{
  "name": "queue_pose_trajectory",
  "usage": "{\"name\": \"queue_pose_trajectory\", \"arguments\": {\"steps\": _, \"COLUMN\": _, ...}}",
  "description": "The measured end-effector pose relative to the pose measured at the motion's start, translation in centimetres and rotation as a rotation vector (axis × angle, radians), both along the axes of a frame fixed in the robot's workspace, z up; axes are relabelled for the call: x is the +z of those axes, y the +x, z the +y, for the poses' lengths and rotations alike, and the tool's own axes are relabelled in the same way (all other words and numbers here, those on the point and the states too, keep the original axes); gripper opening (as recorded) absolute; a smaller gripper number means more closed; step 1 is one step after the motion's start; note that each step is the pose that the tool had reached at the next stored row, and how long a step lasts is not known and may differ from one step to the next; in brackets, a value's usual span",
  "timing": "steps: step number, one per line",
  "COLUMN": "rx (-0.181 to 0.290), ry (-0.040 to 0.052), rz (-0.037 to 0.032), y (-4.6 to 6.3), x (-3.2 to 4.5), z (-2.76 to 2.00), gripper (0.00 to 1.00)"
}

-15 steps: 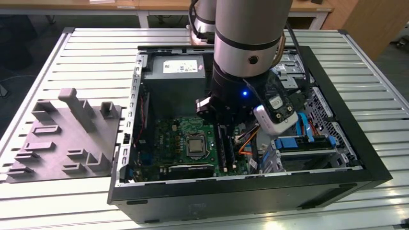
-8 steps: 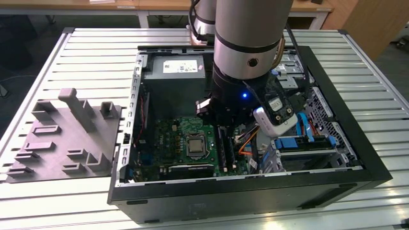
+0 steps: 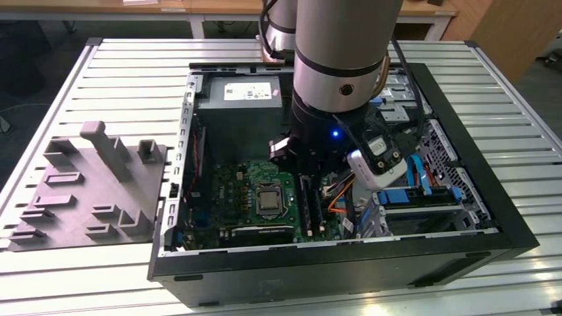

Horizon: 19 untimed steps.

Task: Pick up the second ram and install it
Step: 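Press down the second ram until it locks into place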

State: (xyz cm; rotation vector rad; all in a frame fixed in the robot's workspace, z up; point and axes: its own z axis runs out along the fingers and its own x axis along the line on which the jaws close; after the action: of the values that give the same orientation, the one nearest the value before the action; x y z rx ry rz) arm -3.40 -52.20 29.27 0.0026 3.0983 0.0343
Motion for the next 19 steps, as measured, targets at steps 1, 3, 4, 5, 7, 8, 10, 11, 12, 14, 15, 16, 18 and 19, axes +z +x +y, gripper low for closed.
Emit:
{"name": "queue_pose_trajectory", "arguments": {"steps": 1, "rx": 0.0, "ry": 0.0002, "rz": -0.0001, "y": 0.0, "x": -0.04, "z": 0.0, "gripper": 0.1}}
{"name": "queue_pose_trajectory", "arguments": {"steps": 3, "rx": 0.0, "ry": 0.0001, "rz": -0.0001, "y": 0.0, "x": -0.09, "z": 0.0, "gripper": 0.1}}
{"name": "queue_pose_trajectory", "arguments": {"steps": 4, "rx": 0.0, "ry": 0.0002, "rz": -0.0001, "y": 0.0, "x": -0.13, "z": 0.0, "gripper": 0.1}}
{"name": "queue_pose_trajectory", "arguments": {"steps": 5, "rx": 0.0, "ry": 0.0, "rz": 0.0, "y": 0.0, "x": -0.13, "z": 0.0, "gripper": 0.1}}
{"name": "queue_pose_trajectory", "arguments": {"steps": 7, "rx": 0.0, "ry": 0.0004, "rz": -0.0001, "y": 0.0, "x": -0.18, "z": -0.01, "gripper": 0.1}}
{"name": "queue_pose_trajectory", "arguments": {"steps": 8, "rx": 0.0, "ry": 0.0005, "rz": -0.0002, "y": 0.0, "x": -0.22, "z": -0.01, "gripper": 0.1}}
{"name": "queue_pose_trajectory", "arguments": {"steps": 10, "rx": 0.0, "ry": 0.0001, "rz": 0.0, "y": 0.0, "x": -0.24, "z": -0.01, "gripper": 0.1}}
{"name": "queue_pose_trajectory", "arguments": {"steps": 11, "rx": 0.0, "ry": 0.0001, "rz": 0.0, "y": 0.0, "x": -0.24, "z": -0.01, "gripper": 0.1}}
{"name": "queue_pose_trajectory", "arguments": {"steps": 12, "rx": 0.0, "ry": 0.0003, "rz": -0.0001, "y": 0.0, "x": -0.24, "z": -0.01, "gripper": 0.1}}
{"name": "queue_pose_trajectory", "arguments": {"steps": 14, "rx": 0.0, "ry": 0.0003, "rz": -0.0001, "y": 0.0, "x": -0.24, "z": -0.01, "gripper": 0.1}}
{"name": "queue_pose_trajectory", "arguments": {"steps": 15, "rx": 0.0, "ry": 0.0003, "rz": 0.0, "y": 0.0, "x": -0.24, "z": -0.01, "gripper": 0.1}}
{"name": "queue_pose_trajectory", "arguments": {"steps": 16, "rx": 0.0, "ry": 0.0003, "rz": 0.0, "y": 0.0, "x": -0.24, "z": -0.01, "gripper": 0.1}}
{"name": "queue_pose_trajectory", "arguments": {"steps": 18, "rx": 0.0, "ry": 0.0003, "rz": -0.0001, "y": 0.0, "x": -0.26, "z": -0.01, "gripper": 0.1}}
{"name": "queue_pose_trajectory", "arguments": {"steps": 19, "rx": 0.0, "ry": 0.0007, "rz": -0.0002, "y": 0.0, "x": -0.33, "z": -0.01, "gripper": 0.1}}
